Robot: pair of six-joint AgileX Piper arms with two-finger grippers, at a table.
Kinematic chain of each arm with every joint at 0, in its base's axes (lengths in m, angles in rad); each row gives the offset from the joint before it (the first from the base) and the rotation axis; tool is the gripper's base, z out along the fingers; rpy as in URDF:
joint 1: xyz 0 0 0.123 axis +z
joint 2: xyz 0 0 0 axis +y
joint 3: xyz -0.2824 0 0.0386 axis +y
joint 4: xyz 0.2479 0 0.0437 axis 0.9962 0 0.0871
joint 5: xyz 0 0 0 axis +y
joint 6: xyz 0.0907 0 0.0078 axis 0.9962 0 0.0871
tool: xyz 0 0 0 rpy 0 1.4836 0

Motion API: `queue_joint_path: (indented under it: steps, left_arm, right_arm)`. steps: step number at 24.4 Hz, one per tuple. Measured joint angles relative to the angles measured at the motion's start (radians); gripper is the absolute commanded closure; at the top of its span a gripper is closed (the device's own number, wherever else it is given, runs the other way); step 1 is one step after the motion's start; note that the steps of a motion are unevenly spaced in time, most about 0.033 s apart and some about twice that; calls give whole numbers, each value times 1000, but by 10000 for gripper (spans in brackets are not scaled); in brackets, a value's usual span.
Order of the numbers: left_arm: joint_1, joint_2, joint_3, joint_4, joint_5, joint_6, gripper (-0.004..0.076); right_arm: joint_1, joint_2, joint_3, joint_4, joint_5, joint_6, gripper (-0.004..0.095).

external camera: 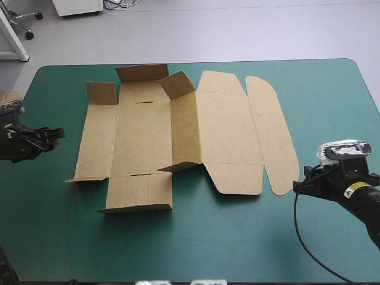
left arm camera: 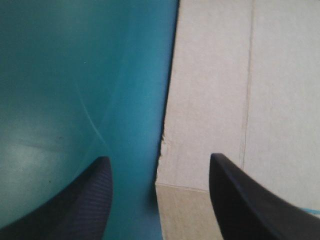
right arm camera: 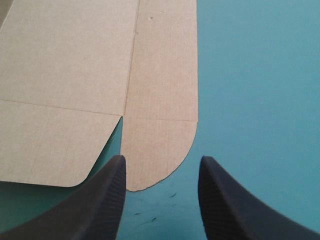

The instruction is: Fold the box

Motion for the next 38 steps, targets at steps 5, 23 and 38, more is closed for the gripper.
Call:
queue_joint_path:
  steps: [5, 23, 38]
  left_arm:
    - [203, 125, 3, -304, 0, 202, 309]
    - [216, 538, 4, -600, 79, 437, 309]
    - [54, 651, -11, -818, 224, 546, 309]
  right_arm:
    - [0, 0, -1, 30, 8, -11, 473]
    - [0, 0, -1, 27, 101, -18, 472]
    - [0, 0, -88, -11, 131, -18, 472]
